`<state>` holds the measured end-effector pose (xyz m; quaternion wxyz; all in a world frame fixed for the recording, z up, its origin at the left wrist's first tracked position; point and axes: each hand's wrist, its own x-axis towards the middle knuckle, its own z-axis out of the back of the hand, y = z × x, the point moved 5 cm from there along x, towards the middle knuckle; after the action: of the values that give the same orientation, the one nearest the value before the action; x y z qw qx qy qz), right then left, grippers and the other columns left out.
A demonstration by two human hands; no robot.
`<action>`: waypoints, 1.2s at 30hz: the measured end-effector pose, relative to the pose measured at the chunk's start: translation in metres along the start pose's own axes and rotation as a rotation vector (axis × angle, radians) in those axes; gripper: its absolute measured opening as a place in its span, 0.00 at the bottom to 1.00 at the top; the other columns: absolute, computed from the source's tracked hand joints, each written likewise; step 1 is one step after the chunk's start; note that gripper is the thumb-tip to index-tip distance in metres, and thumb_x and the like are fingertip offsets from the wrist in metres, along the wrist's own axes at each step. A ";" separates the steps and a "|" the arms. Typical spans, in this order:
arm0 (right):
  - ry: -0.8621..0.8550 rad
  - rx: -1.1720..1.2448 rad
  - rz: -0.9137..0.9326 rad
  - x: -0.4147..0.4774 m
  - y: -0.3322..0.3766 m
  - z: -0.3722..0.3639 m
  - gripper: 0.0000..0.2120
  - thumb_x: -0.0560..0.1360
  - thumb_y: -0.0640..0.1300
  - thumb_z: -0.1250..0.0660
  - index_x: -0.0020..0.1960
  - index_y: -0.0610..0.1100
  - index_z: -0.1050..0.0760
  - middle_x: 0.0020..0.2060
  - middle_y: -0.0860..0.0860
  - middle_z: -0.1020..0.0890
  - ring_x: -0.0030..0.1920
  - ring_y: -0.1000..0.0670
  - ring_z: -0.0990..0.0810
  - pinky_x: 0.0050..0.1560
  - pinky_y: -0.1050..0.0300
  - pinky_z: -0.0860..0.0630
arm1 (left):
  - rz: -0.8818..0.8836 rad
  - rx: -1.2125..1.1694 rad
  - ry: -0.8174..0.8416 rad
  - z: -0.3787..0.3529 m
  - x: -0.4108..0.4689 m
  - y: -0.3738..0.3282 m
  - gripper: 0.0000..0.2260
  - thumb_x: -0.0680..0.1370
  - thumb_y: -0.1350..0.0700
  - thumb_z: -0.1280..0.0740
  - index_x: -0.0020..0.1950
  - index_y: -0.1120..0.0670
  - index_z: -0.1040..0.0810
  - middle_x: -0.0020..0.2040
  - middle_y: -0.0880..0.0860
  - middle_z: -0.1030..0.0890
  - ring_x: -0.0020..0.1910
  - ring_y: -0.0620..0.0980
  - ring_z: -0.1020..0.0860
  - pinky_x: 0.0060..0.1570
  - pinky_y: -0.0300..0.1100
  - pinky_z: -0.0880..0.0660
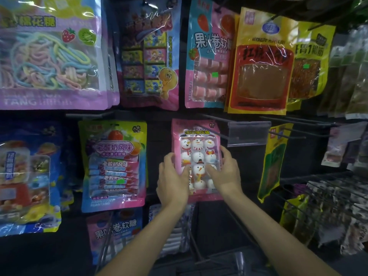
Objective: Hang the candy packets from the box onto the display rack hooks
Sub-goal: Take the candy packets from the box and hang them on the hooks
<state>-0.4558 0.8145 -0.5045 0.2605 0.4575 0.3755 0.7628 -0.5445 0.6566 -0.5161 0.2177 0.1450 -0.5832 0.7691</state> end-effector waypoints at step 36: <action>-0.033 -0.036 -0.094 0.041 -0.052 -0.072 0.39 0.74 0.45 0.22 0.79 0.54 0.37 0.66 0.49 0.21 0.65 0.44 0.19 0.62 0.40 0.18 | -0.026 0.057 -0.039 -0.035 0.064 0.044 0.10 0.77 0.56 0.26 0.51 0.49 0.26 0.44 0.47 0.18 0.43 0.52 0.18 0.44 0.51 0.18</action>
<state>-0.5357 0.8506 -0.5476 0.3104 0.4470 0.3786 0.7486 -0.6208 0.6914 -0.5317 0.2121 0.1738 -0.5631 0.7796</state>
